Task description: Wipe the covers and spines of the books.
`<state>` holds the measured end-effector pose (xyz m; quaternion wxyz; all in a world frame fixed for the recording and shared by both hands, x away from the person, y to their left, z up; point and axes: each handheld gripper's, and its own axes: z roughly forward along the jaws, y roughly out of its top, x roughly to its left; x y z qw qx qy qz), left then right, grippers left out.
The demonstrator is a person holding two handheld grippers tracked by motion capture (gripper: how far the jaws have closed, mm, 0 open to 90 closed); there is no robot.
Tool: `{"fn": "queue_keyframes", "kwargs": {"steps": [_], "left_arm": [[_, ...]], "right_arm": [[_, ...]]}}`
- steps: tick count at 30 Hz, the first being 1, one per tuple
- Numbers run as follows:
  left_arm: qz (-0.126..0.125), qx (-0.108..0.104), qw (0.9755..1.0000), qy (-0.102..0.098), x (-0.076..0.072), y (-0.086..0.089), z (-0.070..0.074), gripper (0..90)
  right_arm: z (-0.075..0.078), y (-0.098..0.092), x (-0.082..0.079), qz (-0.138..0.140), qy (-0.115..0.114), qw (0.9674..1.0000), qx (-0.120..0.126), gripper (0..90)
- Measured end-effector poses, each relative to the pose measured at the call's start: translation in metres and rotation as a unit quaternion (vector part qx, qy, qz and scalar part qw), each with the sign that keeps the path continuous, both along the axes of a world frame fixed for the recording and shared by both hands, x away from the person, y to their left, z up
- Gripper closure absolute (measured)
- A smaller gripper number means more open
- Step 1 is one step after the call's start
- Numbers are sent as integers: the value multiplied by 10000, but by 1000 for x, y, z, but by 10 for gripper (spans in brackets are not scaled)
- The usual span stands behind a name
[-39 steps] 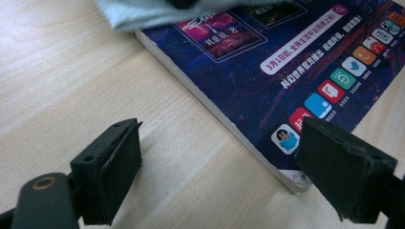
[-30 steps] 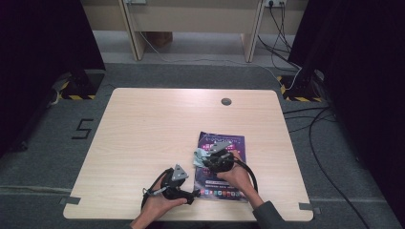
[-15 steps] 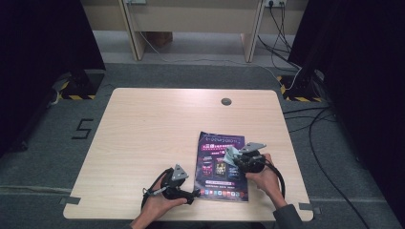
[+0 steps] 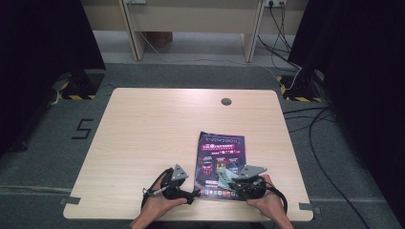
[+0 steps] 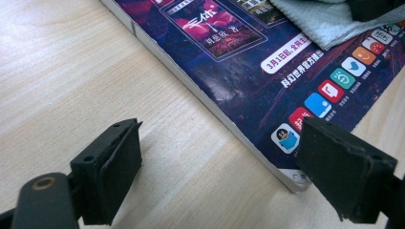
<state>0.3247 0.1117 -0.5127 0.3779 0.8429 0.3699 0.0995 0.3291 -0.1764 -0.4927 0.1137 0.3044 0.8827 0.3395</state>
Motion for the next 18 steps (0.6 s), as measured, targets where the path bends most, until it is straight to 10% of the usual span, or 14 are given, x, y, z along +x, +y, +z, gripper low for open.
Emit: {"fn": "queue_keyframes", "kwargs": {"steps": [18], "left_arm": [[3,-16,10000,21,1,0,0,145]], "right_arm": [[-1,-17,40,-658,-195,9976,-64,802]]}}
